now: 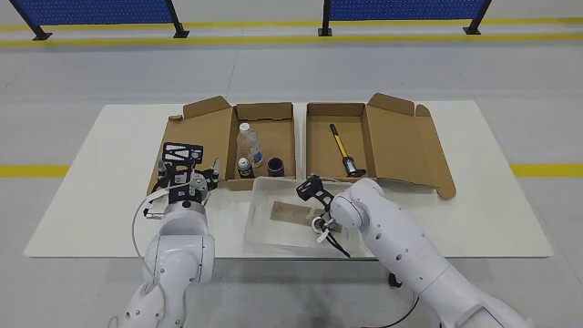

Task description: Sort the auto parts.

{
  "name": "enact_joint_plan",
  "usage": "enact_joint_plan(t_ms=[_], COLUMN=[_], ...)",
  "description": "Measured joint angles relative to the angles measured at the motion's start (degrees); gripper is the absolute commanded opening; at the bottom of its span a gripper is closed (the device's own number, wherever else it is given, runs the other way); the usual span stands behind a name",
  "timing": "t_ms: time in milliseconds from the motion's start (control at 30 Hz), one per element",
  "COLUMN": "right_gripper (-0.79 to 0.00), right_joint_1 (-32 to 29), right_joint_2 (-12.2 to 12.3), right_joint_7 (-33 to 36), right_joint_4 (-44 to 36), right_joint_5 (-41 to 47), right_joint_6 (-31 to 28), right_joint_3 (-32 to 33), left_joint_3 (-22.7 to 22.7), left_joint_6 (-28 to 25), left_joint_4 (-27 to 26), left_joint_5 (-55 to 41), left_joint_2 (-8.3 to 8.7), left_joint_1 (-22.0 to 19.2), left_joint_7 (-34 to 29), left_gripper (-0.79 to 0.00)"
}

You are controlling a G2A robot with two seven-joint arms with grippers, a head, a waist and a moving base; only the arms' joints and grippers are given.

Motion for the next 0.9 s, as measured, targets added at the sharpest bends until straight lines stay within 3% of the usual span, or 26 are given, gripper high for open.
enact_joint_plan(t_ms=[67, 500, 900], right_gripper=[-0.785, -0.785, -0.785], right_joint_1=[0.09, 0.20, -6.73], right_joint_2=[-0.10, -0.26, 2.30], right_joint_7=[0.01, -1.41, -3.86], right_joint_4=[0.30, -1.12, -14.93], right_joint_5=[0.09, 0.94, 7.15], right_joint_6=[-0.12, 0.49, 3.20], right_joint_3=[-0.03, 1.69, 12.90], left_joint_3=[0.00, 0.00, 0.00], left_joint_6=[0.00, 0.00, 0.00], left_joint_4=[0.00, 0.00, 0.00], left_joint_5=[0.00, 0.00, 0.00], left_joint_2=[0.00, 0.00, 0.00], left_joint_1=[0.00, 0.00, 0.00], left_joint_7=[0.00, 0.00, 0.00], left_gripper=[0.000, 0.000, 0.000])
